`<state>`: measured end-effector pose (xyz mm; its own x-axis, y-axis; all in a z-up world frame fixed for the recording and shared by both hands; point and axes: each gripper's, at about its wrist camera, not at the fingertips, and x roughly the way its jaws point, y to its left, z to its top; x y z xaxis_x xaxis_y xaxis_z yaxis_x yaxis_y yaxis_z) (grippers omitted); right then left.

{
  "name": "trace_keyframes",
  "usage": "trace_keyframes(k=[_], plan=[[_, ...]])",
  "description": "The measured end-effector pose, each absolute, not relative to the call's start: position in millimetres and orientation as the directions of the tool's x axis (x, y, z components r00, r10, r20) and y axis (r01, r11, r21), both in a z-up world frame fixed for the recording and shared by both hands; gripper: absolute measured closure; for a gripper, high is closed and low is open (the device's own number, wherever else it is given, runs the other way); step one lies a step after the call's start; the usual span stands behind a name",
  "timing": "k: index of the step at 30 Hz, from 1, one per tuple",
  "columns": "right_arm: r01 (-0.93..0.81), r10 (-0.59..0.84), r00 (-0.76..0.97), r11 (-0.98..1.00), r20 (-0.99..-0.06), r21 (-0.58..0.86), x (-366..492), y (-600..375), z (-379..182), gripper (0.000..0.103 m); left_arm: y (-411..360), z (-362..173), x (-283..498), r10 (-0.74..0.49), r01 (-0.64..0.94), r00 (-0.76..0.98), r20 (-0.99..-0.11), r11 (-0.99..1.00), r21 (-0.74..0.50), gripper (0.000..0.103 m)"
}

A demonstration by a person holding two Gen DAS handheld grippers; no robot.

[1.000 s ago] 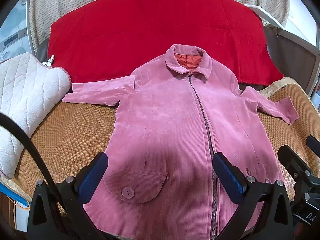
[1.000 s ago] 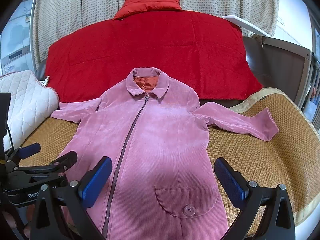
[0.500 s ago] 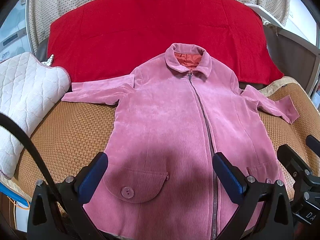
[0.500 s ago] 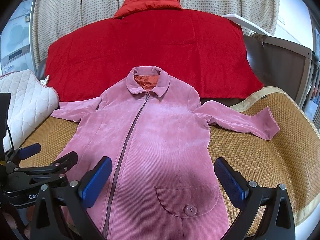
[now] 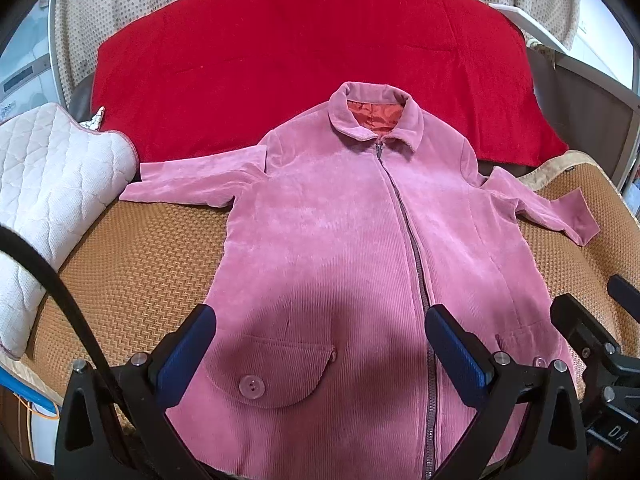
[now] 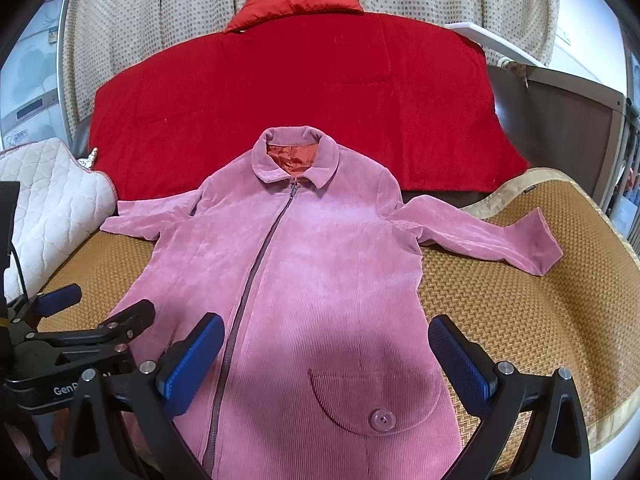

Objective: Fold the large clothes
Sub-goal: 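Grasp the sleeve cuff nearest the right tool and fold it across the coat body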

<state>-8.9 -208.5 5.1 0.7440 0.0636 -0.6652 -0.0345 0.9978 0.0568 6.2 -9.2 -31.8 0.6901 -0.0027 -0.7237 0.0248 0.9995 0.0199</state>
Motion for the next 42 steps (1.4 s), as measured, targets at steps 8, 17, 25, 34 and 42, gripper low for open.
trace_keyframes(k=[8, 17, 25, 34, 42], plan=[[0.006, 0.091, 0.710, 0.991, -0.698, 0.135, -1, -233, -10, 0.000, 6, -49, 18, -0.013, 0.012, 0.667, -0.745, 1.000, -0.007, 0.000], [0.310, 0.272, 0.692, 0.725, -0.669, 0.615, 26, -398, -60, 0.000, 62, -91, 56, 0.095, -0.113, 0.606, -0.790, 0.993, 0.033, 0.000], [0.541, 0.132, 0.699, 0.545, -0.703, 0.640, 76, -547, -94, 0.025, 94, -102, 80, 0.123, -0.182, 0.635, -0.763, 0.983, 0.007, 0.000], [0.628, -0.005, 0.638, 0.582, -0.770, 0.517, 131, -586, -112, 0.027, 93, -118, 91, 0.078, -0.161, 0.619, -0.781, 0.987, -0.028, 0.000], [0.694, -0.127, 0.542, 0.625, -0.831, 0.357, 166, -581, -111, 0.071, 86, -125, 86, 0.044, -0.155, 0.612, -0.790, 0.986, -0.065, 0.000]])
